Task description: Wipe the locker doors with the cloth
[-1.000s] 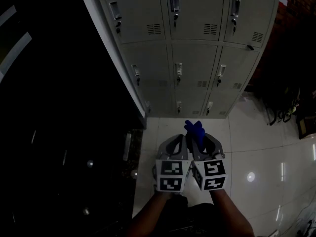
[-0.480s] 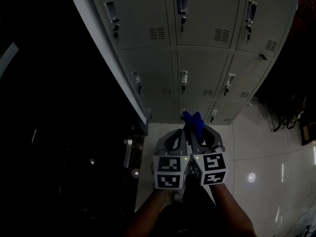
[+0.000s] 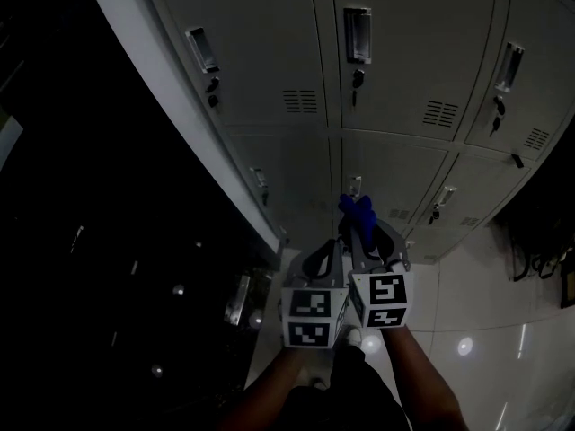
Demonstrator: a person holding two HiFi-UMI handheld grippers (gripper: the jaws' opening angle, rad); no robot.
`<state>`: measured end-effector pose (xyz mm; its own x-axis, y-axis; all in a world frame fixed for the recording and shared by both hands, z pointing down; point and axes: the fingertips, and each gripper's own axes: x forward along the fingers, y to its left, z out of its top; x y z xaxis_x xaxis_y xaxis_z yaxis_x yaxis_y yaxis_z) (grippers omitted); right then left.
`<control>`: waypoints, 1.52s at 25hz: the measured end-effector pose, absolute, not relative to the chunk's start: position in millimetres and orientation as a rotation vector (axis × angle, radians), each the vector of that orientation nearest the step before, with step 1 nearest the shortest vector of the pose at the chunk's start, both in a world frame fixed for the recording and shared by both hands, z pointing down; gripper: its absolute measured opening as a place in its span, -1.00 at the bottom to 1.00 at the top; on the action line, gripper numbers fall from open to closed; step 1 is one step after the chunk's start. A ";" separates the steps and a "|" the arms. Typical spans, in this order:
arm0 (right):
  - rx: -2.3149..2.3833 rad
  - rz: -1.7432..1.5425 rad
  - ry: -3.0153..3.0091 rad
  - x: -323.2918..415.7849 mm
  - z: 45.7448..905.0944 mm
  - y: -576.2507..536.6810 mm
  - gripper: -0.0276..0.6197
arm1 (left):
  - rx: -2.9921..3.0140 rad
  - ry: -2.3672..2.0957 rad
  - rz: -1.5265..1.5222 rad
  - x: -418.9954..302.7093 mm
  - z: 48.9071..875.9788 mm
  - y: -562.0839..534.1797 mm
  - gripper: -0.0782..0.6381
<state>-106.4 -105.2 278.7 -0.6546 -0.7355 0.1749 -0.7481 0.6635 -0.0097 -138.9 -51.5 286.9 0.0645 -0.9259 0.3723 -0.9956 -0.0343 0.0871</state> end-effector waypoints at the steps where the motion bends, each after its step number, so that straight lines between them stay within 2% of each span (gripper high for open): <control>1: 1.220 0.111 -2.732 -111.7 277.3 -120.0 -0.65 | 2.019 -1.938 0.309 -143.4 286.5 -62.3 -0.77; 10: 1.196 0.060 -2.795 -149.2 278.4 -212.1 -0.65 | 1.981 -2.023 0.335 -170.5 282.1 -125.1 -0.77; 22: 1.256 0.051 -2.758 -164.4 291.5 -246.9 -0.65 | 2.028 -1.920 0.357 -185.7 308.2 -140.6 -0.77; 27: 1.317 0.026 -2.734 -141.7 297.5 -251.5 -0.65 | 2.073 -1.909 0.305 -177.0 306.4 -154.5 -0.77; 38: 1.529 0.009 -2.616 -42.4 302.3 -280.5 -0.65 | 2.168 -1.843 0.293 -126.4 312.5 -189.7 -0.77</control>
<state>-42.4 -280.5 302.3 -0.4860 -0.8684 0.0989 -0.8690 0.4922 0.0510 -126.4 -189.7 312.5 0.1651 -0.9290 0.3311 -0.9859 -0.1465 0.0805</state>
